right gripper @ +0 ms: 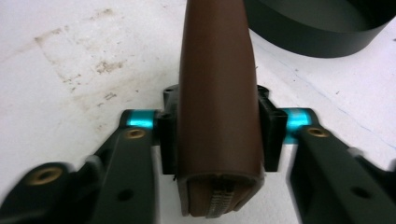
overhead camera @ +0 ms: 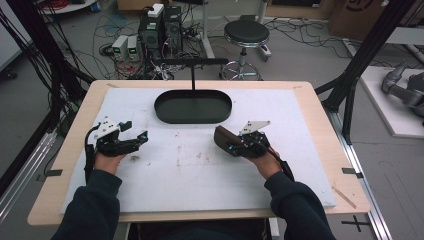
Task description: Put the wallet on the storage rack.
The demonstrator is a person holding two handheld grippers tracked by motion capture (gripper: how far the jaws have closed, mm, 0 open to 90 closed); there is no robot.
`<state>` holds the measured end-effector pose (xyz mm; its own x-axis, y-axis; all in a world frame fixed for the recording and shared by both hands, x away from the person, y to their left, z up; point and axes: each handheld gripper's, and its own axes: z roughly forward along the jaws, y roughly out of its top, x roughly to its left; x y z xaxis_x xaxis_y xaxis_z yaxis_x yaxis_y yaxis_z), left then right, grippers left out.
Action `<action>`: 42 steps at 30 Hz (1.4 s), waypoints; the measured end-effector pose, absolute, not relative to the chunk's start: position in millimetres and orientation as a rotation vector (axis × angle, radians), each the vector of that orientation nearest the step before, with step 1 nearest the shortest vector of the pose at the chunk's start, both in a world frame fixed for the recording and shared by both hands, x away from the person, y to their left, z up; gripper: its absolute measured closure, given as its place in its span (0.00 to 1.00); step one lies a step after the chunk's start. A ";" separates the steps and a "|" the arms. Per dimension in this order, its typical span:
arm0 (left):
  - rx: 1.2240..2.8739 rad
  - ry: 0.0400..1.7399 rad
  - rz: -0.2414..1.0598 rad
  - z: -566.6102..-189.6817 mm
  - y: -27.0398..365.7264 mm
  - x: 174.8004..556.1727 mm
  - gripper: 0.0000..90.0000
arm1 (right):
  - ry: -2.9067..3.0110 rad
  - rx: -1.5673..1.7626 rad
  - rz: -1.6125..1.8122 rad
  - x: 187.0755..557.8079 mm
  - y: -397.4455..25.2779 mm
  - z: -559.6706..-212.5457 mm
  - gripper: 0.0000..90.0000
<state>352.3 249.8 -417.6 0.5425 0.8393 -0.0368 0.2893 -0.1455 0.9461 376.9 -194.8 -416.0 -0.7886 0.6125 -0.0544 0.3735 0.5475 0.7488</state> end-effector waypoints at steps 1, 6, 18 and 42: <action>1.702 0.954 0.637 -417.7 249.8 352.3 0.27 | 2.468 0.827 1.087 377.1 -194.9 -414.7 0.72; 1.699 0.949 0.635 -418.3 248.8 352.9 0.27 | 2.397 0.896 1.209 389.5 -198.9 -401.8 0.72; 1.701 0.937 0.633 -418.7 248.7 353.4 0.27 | 2.336 0.938 1.305 454.0 -164.3 -375.5 0.72; 1.704 0.933 0.626 -419.4 249.1 353.3 0.27 | 2.274 1.267 1.271 534.6 -105.3 -421.7 0.51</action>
<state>353.3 249.1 -419.4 0.5596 0.8280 -0.0357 0.2811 -0.1491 0.9480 534.6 -105.3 -421.7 -0.5935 0.7827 0.1874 0.5699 0.2443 0.7846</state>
